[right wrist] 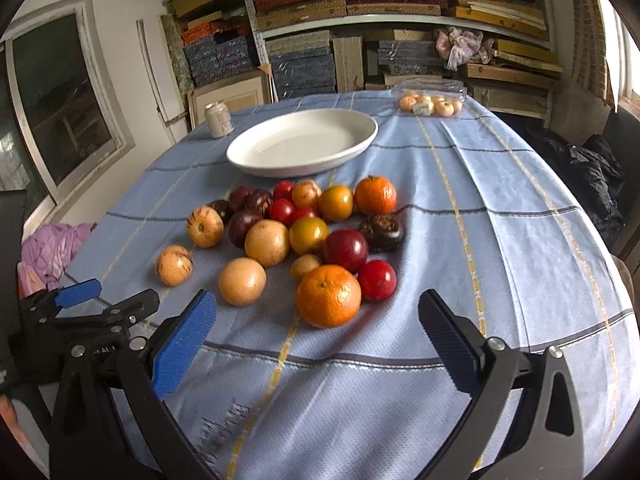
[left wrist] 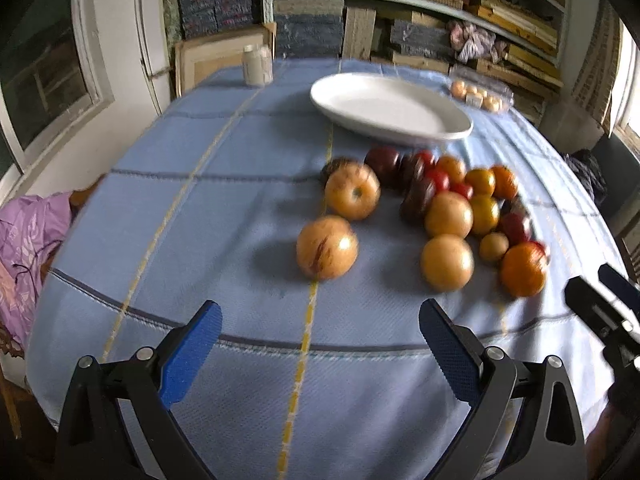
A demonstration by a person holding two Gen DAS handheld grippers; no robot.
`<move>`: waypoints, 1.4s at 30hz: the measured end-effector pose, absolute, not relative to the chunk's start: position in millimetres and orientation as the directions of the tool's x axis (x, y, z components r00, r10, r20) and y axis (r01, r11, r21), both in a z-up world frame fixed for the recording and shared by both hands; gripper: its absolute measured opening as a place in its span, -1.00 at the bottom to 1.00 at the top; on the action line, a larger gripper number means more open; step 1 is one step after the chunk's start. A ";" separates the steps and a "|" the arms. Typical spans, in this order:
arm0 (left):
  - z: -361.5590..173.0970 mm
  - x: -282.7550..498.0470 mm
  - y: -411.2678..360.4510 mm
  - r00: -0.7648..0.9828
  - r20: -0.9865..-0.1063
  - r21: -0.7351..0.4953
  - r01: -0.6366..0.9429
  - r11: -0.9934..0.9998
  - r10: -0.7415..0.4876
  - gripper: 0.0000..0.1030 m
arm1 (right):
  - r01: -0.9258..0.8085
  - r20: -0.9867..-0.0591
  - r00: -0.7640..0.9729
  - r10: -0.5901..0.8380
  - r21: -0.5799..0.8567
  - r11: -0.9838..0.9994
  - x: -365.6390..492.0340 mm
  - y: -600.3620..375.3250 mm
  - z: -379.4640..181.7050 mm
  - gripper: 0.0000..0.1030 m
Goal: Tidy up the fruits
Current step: 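Grasp the pale speckled fruit with the left gripper while the right gripper approaches the tangerine, then carry the speckled fruit with left and tangerine with right onto the white plate, release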
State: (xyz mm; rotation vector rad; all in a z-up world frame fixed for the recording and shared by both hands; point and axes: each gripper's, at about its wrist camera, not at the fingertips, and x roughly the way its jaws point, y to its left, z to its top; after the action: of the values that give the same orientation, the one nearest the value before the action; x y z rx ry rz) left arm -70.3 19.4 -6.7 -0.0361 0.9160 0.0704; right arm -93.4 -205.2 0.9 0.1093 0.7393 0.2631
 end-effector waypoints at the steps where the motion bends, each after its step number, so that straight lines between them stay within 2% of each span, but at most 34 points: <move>1: -12.6 -68.9 23.6 0.594 -0.804 -0.008 -0.072 0.997 0.037 0.93 | -0.198 -0.660 0.703 0.265 0.176 0.964 -92.8 -204.7 -3.1 0.92; 8: -32.0 -46.6 42.8 0.544 -0.837 -0.077 -0.013 0.997 -0.058 0.84 | -0.227 -0.714 0.645 0.272 0.161 0.961 -77.8 -202.3 -22.9 0.92; 10: -29.7 -34.9 44.7 0.554 -0.831 -0.059 -0.011 0.998 -0.043 0.84 | -0.226 -0.712 0.649 0.266 0.153 0.962 -76.0 -204.0 -23.5 0.90; 12: -29.9 -23.5 43.7 0.545 -0.837 -0.055 0.000 0.999 -0.046 0.75 | -0.223 -0.713 0.646 0.275 0.169 0.960 -72.7 -207.4 -24.4 0.73; 13: -30.7 -18.7 43.7 0.535 -0.843 -0.064 0.005 0.998 -0.057 0.69 | -0.220 -0.716 0.639 0.282 0.182 0.958 -69.9 -209.8 -25.0 0.54; 15: -33.0 -9.1 43.2 0.521 -0.851 -0.074 0.008 0.997 -0.068 0.68 | -0.209 -0.729 0.618 0.294 0.209 0.955 -64.0 -214.9 -28.8 0.48; 20: -33.6 -0.2 37.0 0.529 -0.847 -0.045 0.022 0.999 -0.050 0.45 | -0.203 -0.733 0.608 0.306 0.229 0.952 -58.6 -218.6 -33.1 0.47; 21: -34.2 1.5 34.4 0.528 -0.848 -0.037 0.027 0.999 -0.046 0.28 | -0.206 -0.732 0.608 0.307 0.228 0.952 -57.6 -217.9 -33.0 0.46; 23: -35.0 1.9 26.3 0.539 -0.842 0.001 0.047 0.999 -0.024 0.13 | -0.210 -0.735 0.604 0.308 0.226 0.951 -54.8 -216.7 -33.4 0.43; 25: -34.5 0.4 19.8 0.553 -0.833 0.026 0.074 0.997 -0.019 -0.09 | -0.214 -0.740 0.595 0.313 0.230 0.949 -52.2 -214.6 -34.6 0.31; 26: -34.5 -0.5 16.7 0.559 -0.829 0.036 0.087 0.996 -0.019 -0.14 | -0.216 -0.743 0.589 0.317 0.233 0.948 -50.2 -213.8 -35.5 0.25; 31: -36.3 -0.4 15.7 0.563 -0.826 0.031 0.109 0.994 -0.036 -0.14 | -0.218 -0.751 0.577 0.320 0.236 0.947 -43.4 -210.9 -37.2 0.17; 34: -37.0 -1.4 12.5 0.567 -0.824 0.053 0.115 0.992 -0.022 -0.13 | -0.240 -0.759 0.561 0.332 0.234 0.942 -41.0 -206.0 -38.5 -0.07; 39: -37.4 -1.3 14.0 0.566 -0.824 0.043 0.111 0.993 -0.028 -0.13 | -0.253 -0.769 0.563 0.304 0.190 0.949 -41.4 -196.5 -39.2 -0.06; 42: -36.8 -0.9 17.4 0.565 -0.824 0.017 0.107 0.994 -0.047 -0.14 | -0.240 -0.777 0.535 0.332 0.237 0.941 -30.3 -198.2 -44.8 -0.07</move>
State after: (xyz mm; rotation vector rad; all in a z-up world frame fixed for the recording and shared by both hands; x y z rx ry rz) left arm -0.9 17.4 -36.8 0.0674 0.9663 -0.0908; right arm -30.3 -198.2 -44.8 0.1062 0.9466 0.3413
